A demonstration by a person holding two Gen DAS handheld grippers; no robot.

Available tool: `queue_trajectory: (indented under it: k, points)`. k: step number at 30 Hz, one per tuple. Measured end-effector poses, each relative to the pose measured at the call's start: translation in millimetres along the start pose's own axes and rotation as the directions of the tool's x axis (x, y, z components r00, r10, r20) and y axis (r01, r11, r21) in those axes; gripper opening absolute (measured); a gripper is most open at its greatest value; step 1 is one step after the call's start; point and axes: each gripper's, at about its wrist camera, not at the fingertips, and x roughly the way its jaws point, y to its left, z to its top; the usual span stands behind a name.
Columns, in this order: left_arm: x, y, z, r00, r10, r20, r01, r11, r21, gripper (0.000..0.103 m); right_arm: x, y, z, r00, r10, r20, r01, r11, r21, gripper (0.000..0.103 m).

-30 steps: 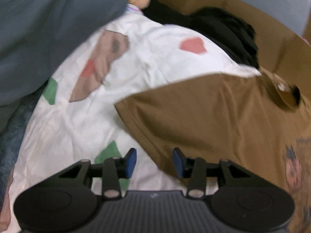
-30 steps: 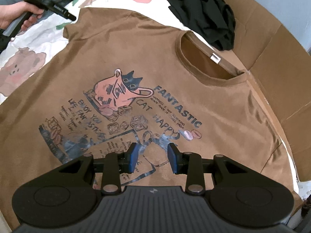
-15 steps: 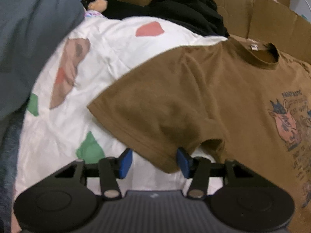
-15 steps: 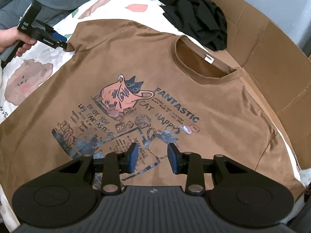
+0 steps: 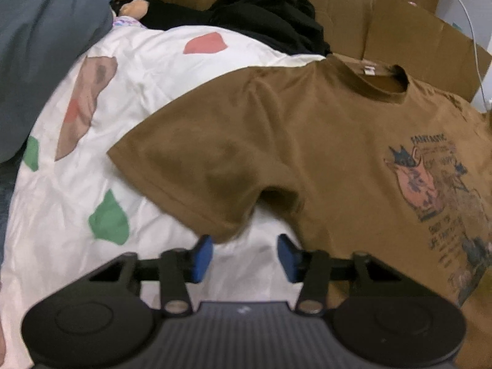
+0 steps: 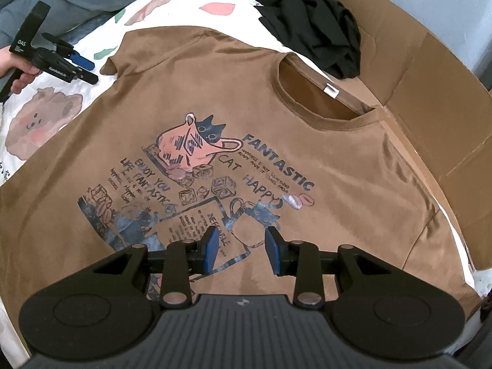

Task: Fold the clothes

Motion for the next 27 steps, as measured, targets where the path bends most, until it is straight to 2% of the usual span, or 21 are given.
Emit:
queue_trajectory:
  k: [3,5,7,10,12,17,20,22,24,27]
  points:
    - [5,4,1,1.0,0.003,0.005,-0.003,0.998,-0.062,0.021,1,0,-1,1.0,-0.001,-0.007,0.001,1.0,-0.003,0.037]
    - [7,11,3,1.0,-0.02,0.015,0.022,0.989,-0.147,0.027,2,0,-1,1.0,-0.002,-0.006,0.002,1.0,-0.01,0.037]
    - [11,8,6,1.0,0.004,0.021,0.0,0.984,-0.176,0.05,3,-1,-2,1.0,-0.002,-0.009,0.002,1.0,-0.014,0.037]
    - [15,-1,9,0.998,0.052,0.023,-0.048,0.989,-0.141,0.053,7,-3,-4,1.0,-0.001,-0.019,0.0,1.0,-0.011,0.037]
    - [19,-3,10,0.996,0.083,0.032,-0.076,0.984,-0.16,0.053,9,-5,-5,1.0,-0.002,-0.022,0.001,1.0,-0.01,0.037]
    - [22,6,14,0.993,0.108,0.041,-0.096,0.968,-0.234,0.041,9,-7,-7,1.0,-0.001,-0.021,0.001,1.0,-0.01,0.037]
    - [23,7,16,0.993,0.114,0.033,-0.103,0.965,-0.242,0.034,8,-8,-9,1.0,-0.003,-0.021,0.002,1.0,-0.012,0.037]
    - [22,7,17,0.992,0.119,0.031,-0.109,0.966,-0.235,0.012,9,-9,-10,1.0,-0.006,-0.024,0.006,1.0,-0.009,0.037]
    - [19,8,20,0.994,0.106,0.01,-0.102,0.974,-0.201,0.006,8,-10,-9,1.0,-0.006,-0.021,0.006,1.0,-0.005,0.037]
    - [1,8,25,0.991,0.134,0.023,-0.13,0.985,-0.111,0.006,5,-11,-8,1.0,-0.004,-0.011,0.004,1.0,0.0,0.037]
